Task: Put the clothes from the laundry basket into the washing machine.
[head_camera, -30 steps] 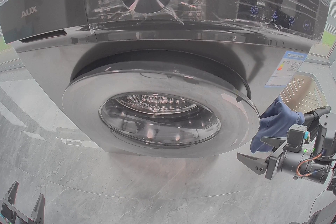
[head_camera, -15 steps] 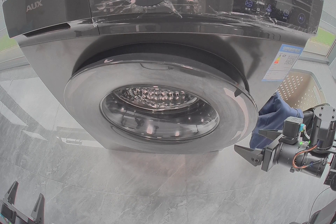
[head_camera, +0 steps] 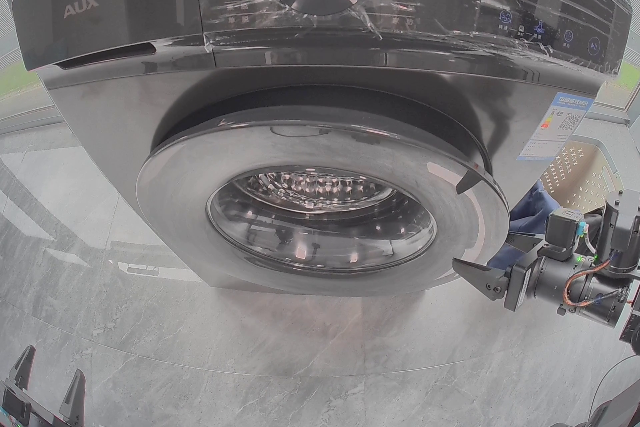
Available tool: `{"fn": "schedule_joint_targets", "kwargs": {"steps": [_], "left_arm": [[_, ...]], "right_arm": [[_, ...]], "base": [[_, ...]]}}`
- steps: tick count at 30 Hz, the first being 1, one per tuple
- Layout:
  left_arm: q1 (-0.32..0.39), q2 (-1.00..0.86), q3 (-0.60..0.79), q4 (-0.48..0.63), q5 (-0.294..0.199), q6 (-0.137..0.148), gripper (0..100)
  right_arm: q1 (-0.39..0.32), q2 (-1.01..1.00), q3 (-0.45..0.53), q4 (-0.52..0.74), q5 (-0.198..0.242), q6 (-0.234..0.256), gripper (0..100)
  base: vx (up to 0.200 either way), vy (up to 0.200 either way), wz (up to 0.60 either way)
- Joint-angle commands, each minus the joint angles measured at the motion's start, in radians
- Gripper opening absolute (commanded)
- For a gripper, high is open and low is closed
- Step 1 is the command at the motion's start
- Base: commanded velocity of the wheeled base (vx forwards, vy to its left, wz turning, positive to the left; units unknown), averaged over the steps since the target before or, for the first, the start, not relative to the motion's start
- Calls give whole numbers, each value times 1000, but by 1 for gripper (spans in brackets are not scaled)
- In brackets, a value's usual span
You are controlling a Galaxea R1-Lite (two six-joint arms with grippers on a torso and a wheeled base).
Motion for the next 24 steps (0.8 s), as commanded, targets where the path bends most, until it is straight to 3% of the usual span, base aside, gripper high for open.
{"fn": "schedule_joint_targets", "kwargs": {"steps": [1,6,12,14,24], "left_arm": [[-1,-15,15,-1,0,-1,100],[-1,-15,15,-1,0,1,100],[-1,-15,15,-1,0,1,100],[1,-15,15,-1,0,1,100],[-1,-15,15,-1,-1,2,100]], "right_arm": [[2,9,-5,0,10,0,100],[8,1,29,5,32,0,100],[60,-77,118,11,33,-3,100],[81,-119,158,13,32,-1,100],[2,-53,78,3,32,-9,100]], "base": [[0,0,0],[0,0,0],[-200,0,0],[0,0,0],[0,0,0]]}}
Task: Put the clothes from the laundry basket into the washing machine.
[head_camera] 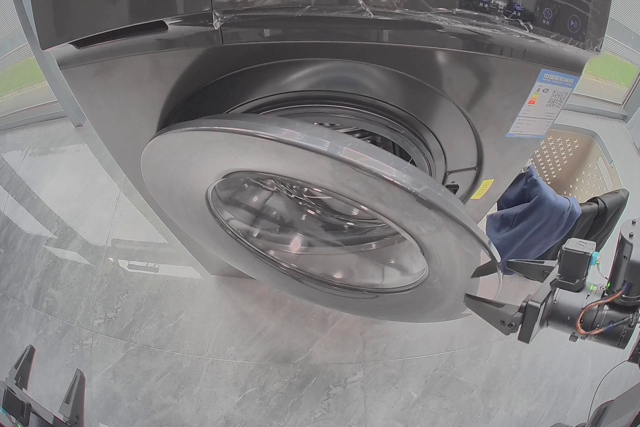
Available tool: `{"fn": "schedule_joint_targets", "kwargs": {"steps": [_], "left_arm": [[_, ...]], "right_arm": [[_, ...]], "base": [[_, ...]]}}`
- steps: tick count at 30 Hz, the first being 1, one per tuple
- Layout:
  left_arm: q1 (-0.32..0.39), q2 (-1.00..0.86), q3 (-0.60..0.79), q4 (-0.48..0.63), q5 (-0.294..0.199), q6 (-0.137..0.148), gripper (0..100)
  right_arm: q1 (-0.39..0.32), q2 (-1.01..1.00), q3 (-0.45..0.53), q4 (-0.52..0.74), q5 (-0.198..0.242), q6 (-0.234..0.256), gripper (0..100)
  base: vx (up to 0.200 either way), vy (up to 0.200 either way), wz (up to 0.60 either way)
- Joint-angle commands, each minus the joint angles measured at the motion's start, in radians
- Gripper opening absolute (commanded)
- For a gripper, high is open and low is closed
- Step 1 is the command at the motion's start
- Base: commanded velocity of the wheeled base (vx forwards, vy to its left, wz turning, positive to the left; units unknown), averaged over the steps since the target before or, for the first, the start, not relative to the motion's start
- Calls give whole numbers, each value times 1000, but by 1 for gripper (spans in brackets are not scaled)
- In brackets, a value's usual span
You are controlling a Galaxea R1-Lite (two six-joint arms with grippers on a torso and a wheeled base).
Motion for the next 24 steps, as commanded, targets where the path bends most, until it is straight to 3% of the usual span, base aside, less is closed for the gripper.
{"fn": "schedule_joint_targets", "kwargs": {"steps": [1,3,9,14,20,24], "left_arm": [[0,-15,15,0,0,1,100],[0,-15,15,0,0,1,100],[0,-15,15,0,0,1,100],[0,-15,15,0,0,1,100],[0,-15,15,0,0,1,100],[0,-15,15,0,0,1,100]], "right_arm": [[-20,42,-46,-7,1,-4,100],[-11,74,-69,-10,1,-4,100],[62,108,-86,-12,3,-1,100],[77,117,-75,-12,3,1,100],[115,75,-11,-10,3,5,100],[95,22,63,-2,1,1,100]], "base": [[0,0,0],[0,0,0],[-200,0,0],[0,0,0],[0,0,0],[0,0,0]]}}
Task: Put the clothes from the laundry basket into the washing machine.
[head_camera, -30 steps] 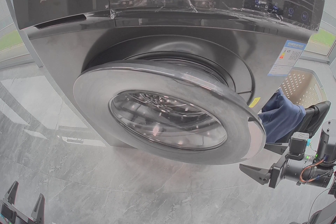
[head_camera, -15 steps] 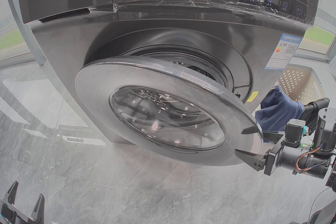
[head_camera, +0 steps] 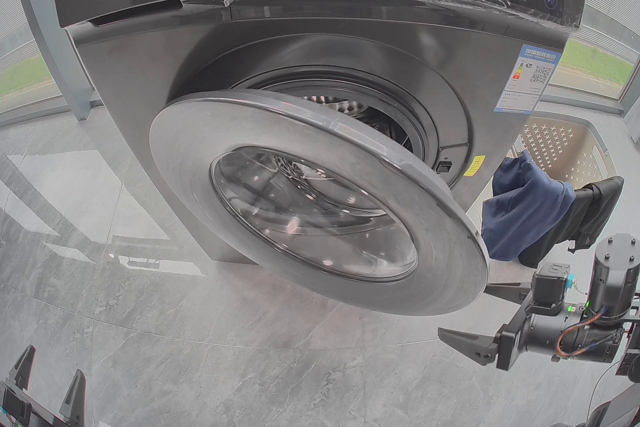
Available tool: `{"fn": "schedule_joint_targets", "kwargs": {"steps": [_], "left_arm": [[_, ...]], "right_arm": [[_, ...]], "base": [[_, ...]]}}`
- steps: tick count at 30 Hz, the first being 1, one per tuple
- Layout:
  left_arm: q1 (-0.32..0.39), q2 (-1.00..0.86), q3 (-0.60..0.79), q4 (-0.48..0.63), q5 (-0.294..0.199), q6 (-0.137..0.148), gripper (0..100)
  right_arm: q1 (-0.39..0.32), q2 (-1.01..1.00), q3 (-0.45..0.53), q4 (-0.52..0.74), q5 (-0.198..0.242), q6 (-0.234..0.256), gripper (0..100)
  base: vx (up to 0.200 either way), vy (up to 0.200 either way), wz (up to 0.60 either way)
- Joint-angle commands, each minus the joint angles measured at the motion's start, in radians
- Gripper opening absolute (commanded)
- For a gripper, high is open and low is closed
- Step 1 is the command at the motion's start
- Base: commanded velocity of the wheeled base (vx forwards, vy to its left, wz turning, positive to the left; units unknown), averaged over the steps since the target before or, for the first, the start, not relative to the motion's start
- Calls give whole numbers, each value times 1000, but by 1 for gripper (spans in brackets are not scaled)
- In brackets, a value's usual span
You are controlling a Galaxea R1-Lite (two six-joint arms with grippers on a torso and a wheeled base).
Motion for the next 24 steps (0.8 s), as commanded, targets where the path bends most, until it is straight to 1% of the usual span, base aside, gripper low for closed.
{"fn": "schedule_joint_targets", "kwargs": {"steps": [1,2,3,4,5,9,10,11,12,13,14,15,16,19,21,23,24], "left_arm": [[0,-15,15,0,1,0,100],[0,-15,15,0,1,0,100],[0,-15,15,0,1,0,100],[0,-15,15,0,1,0,100],[0,-15,15,0,1,0,100],[0,-15,15,0,1,0,100],[0,-15,15,0,1,0,100],[0,-15,15,0,1,0,100],[0,-15,15,0,1,0,100],[0,-15,15,0,1,0,100],[0,-15,15,0,1,0,100],[0,-15,15,0,1,0,100],[0,-15,15,0,1,0,100],[0,-15,15,0,1,0,100],[0,-15,16,0,1,0,100],[0,-15,15,0,1,0,100],[0,-15,15,0,1,0,100]], "right_arm": [[-15,-73,73,9,-2,-4,100],[-26,-94,96,12,-2,-4,100],[-26,-94,96,12,-2,-4,100],[-49,-105,130,15,-5,-7,100],[-66,-105,139,18,-9,-7,100],[-189,-89,144,55,-12,-13,100],[-189,-89,144,55,-12,-13,100],[-248,-60,124,58,-6,-28,100],[-248,-60,124,58,-6,-28,100],[-298,-17,87,52,-3,-33,100],[-314,-2,70,50,-3,-33,100],[-314,-2,70,50,-3,-33,100],[-347,26,18,52,-2,-34,100],[-360,75,-59,52,0,-33,100],[-356,115,-106,50,-2,-31,100],[-353,125,-120,50,-2,-31,100],[-341,158,-152,50,0,-28,100]], "base": [[0,0,0],[0,0,0],[0,0,0],[0,0,0],[0,0,0],[0,0,0],[0,0,0],[0,0,0],[0,0,0],[0,0,0],[0,0,0],[0,0,0],[0,0,0],[0,0,0],[0,0,0],[0,0,0],[0,0,0]]}}
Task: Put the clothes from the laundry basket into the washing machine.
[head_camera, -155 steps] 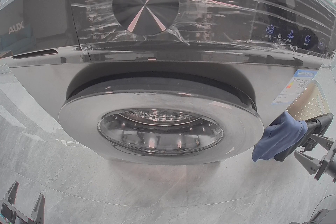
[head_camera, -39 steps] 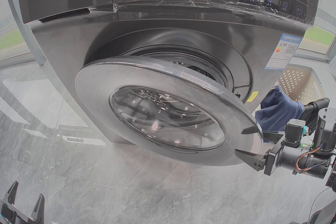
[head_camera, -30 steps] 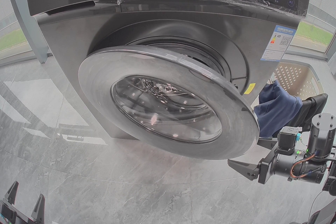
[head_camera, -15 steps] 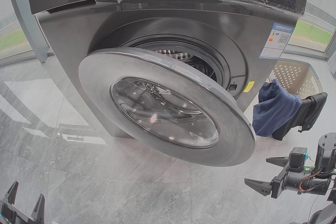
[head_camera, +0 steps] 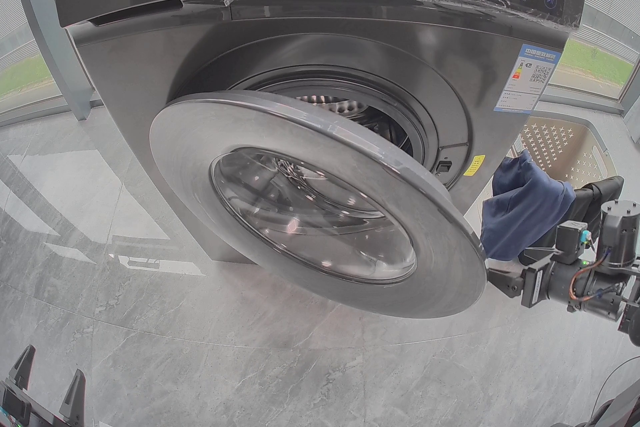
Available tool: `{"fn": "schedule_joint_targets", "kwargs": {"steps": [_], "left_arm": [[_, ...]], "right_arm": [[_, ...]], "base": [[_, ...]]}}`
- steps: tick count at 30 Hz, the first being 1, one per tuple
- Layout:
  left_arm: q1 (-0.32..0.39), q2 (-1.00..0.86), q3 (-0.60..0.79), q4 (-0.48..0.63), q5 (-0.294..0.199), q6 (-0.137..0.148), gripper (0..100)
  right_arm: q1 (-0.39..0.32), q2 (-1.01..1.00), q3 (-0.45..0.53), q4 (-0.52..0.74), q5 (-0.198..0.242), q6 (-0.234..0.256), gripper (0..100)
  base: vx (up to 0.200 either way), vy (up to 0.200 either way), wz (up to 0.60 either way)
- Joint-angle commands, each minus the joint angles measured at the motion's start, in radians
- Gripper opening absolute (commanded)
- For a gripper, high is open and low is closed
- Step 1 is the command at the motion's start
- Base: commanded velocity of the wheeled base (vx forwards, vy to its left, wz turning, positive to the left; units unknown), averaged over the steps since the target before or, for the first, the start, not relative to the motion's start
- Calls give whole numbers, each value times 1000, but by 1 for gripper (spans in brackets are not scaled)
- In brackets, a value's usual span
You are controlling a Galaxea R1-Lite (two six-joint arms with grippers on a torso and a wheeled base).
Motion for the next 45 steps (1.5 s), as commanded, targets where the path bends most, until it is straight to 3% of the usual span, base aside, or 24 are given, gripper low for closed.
{"fn": "schedule_joint_targets", "kwargs": {"steps": [1,10,17,21,27,32,40,45], "left_arm": [[0,-15,15,0,0,0,100],[0,-15,15,0,0,-2,100],[0,-15,15,0,0,0,100],[0,-15,15,0,0,0,100],[0,-15,15,0,0,0,100],[0,-15,15,0,0,0,100],[0,-15,15,0,0,0,100],[0,-15,15,0,0,0,100]], "right_arm": [[11,121,-93,0,2,5,100],[106,118,-53,-4,14,5,100],[241,-8,62,3,36,10,100],[233,-6,53,-4,31,11,100],[132,83,-28,-5,25,17,100],[149,124,-45,-5,25,17,100],[318,129,4,-7,26,25,100],[404,97,-1,-7,26,68,100]], "base": [[0,0,0],[0,0,0],[0,0,0],[0,0,0],[0,0,0],[0,0,0],[0,0,0],[0,0,0]]}}
